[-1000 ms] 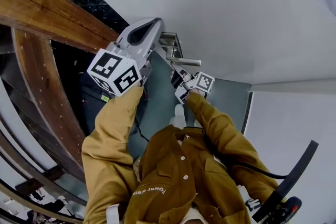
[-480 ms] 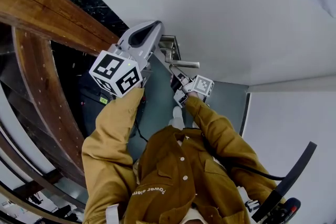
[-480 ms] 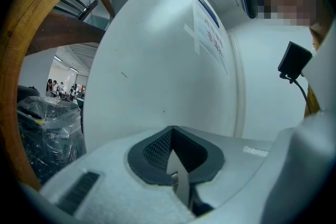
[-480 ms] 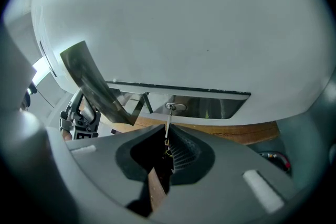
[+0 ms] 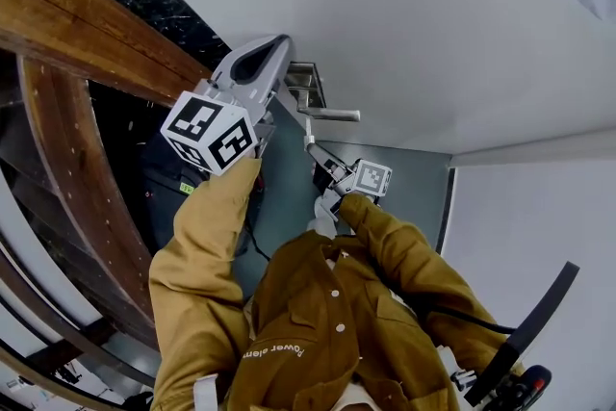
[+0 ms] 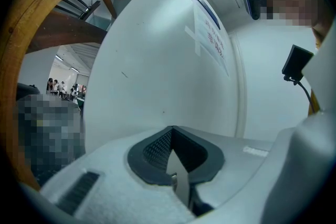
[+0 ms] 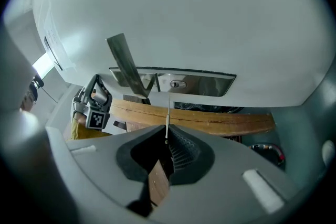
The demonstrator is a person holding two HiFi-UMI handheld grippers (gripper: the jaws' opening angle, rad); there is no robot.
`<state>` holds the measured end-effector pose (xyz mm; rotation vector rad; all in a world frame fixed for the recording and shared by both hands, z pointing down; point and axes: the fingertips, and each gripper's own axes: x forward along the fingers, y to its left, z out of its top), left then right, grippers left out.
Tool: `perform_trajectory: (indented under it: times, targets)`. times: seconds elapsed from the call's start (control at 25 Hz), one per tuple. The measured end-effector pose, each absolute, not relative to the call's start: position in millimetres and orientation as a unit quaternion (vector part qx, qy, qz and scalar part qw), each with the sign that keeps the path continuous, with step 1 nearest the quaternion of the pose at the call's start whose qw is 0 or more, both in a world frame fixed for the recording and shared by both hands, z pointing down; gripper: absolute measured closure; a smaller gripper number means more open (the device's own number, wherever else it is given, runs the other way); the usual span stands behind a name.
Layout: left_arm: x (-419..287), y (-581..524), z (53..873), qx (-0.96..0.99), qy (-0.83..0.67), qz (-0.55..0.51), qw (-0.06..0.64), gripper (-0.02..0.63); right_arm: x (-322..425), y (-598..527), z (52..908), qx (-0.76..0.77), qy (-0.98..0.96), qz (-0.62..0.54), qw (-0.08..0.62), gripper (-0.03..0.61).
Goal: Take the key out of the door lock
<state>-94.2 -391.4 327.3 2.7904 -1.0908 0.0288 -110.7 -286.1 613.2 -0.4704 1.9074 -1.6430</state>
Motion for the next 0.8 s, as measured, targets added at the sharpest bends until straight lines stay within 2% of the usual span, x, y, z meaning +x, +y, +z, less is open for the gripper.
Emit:
perform_trajectory:
  times: [0.24,0.44,0.64,0.8]
  targets:
    - [-89.3,-389.3,328.1,0.932,-0.354,0.007,0.074,0.614,-79.4,-253.3,578.6,-0.159,0.729,-0.610,0.269,0.553]
    - [-78.6,-362.8,332.3,0.930,-0.359,0.004,0.075,0.615,-26.9,-240.2,516.5,-0.170,0.803,-0.514,0.251,0.552]
    - [-72.9,-321.9,352.9,0.929,-0.360,0.019,0.079,0.614,10.1,-242.5,454.5,-0.191,0.821,-0.449,0.296,0.552]
    - [-77.4,-289.9,369.1,0.922,-0.376,0.019,0.091,0.614,19.7,-239.0,438.0,-0.199,0.826,-0.426,0.309,0.552]
